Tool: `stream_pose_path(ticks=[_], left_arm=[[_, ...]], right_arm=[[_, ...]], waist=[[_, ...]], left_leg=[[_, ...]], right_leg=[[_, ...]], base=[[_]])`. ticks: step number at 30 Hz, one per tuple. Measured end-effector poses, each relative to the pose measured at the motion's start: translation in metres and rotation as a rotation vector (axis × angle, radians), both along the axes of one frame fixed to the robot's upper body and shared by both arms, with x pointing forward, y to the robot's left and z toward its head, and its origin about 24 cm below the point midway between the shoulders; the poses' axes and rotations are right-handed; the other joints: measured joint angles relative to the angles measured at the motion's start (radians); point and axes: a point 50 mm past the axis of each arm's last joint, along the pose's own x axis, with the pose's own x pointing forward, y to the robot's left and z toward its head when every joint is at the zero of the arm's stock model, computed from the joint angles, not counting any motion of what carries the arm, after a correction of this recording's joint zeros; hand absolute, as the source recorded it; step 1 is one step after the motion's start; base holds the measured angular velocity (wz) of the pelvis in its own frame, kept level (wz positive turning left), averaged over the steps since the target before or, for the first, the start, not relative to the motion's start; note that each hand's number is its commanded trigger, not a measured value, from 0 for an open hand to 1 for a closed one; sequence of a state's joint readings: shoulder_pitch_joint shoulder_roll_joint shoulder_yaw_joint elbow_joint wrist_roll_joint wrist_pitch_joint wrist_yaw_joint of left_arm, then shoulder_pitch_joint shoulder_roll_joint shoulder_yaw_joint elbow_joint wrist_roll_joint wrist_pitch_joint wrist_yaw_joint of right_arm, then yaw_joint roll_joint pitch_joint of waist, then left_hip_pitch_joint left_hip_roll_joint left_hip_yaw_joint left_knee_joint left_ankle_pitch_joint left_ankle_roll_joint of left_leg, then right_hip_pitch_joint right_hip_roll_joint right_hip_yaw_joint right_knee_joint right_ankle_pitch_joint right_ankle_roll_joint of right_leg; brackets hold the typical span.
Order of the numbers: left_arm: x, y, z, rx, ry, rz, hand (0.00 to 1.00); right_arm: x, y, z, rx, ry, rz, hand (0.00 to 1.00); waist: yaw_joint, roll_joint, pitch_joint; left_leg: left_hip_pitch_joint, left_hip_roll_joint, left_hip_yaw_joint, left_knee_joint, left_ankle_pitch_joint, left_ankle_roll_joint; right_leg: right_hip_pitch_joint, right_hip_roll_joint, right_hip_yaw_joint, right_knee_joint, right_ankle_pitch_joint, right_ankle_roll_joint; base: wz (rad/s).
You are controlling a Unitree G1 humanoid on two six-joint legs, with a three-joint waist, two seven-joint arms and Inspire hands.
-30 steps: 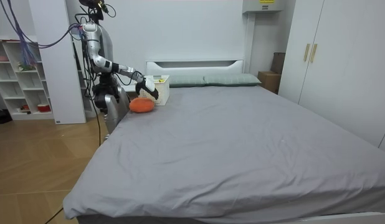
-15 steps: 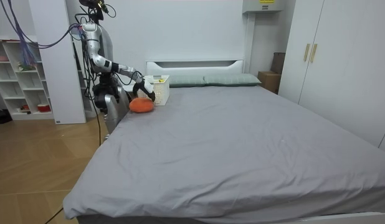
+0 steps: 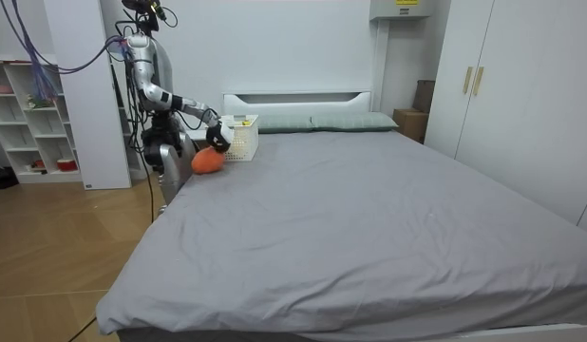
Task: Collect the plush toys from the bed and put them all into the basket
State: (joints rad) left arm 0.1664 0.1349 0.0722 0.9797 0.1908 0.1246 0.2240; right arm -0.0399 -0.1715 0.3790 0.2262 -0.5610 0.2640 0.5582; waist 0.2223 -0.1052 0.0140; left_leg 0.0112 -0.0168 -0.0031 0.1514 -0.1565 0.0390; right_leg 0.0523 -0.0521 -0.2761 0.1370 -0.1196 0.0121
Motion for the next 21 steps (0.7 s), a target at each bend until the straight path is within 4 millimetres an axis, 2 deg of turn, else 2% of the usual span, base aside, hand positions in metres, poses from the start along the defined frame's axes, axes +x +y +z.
stream_pose_path(ticks=[11,14,17,21], left_arm=[[-0.002,0.0,0.0,0.004,0.005,0.004,0.0],[-0.002,0.002,0.001,0.008,-0.002,0.004,0.0],[-0.008,0.003,0.001,0.015,0.01,0.009,0.0],[-0.019,0.006,0.0,0.024,0.035,0.017,0.0]], right_arm=[[-0.001,0.0,-0.002,-0.002,0.008,-0.001,1.0],[-0.004,-0.001,-0.004,-0.013,0.013,0.0,1.0],[-0.008,-0.003,-0.007,-0.034,0.019,0.0,1.0],[-0.014,-0.006,-0.011,-0.036,0.031,-0.023,1.0]], waist=[[0.004,-0.002,-0.0002],[0.004,-0.008,-0.003],[0.002,-0.013,-0.0065],[0.001,-0.014,-0.007]], left_leg=[[-0.002,-0.001,-0.003,0.001,0.0,0.0],[-0.006,-0.002,-0.009,0.001,0.0,-0.001],[-0.007,-0.002,-0.013,0.0,-0.001,-0.001],[-0.007,-0.004,-0.016,0.001,-0.001,-0.001]], right_leg=[[0.002,-0.001,-0.002,0.0,0.0,0.0],[0.0,-0.001,-0.005,-0.002,0.0,0.0],[0.0,-0.001,-0.01,-0.002,0.0,0.0],[0.002,-0.001,-0.012,-0.002,0.0,0.0]], base=[[0.0],[0.04],[0.04],[0.02]])
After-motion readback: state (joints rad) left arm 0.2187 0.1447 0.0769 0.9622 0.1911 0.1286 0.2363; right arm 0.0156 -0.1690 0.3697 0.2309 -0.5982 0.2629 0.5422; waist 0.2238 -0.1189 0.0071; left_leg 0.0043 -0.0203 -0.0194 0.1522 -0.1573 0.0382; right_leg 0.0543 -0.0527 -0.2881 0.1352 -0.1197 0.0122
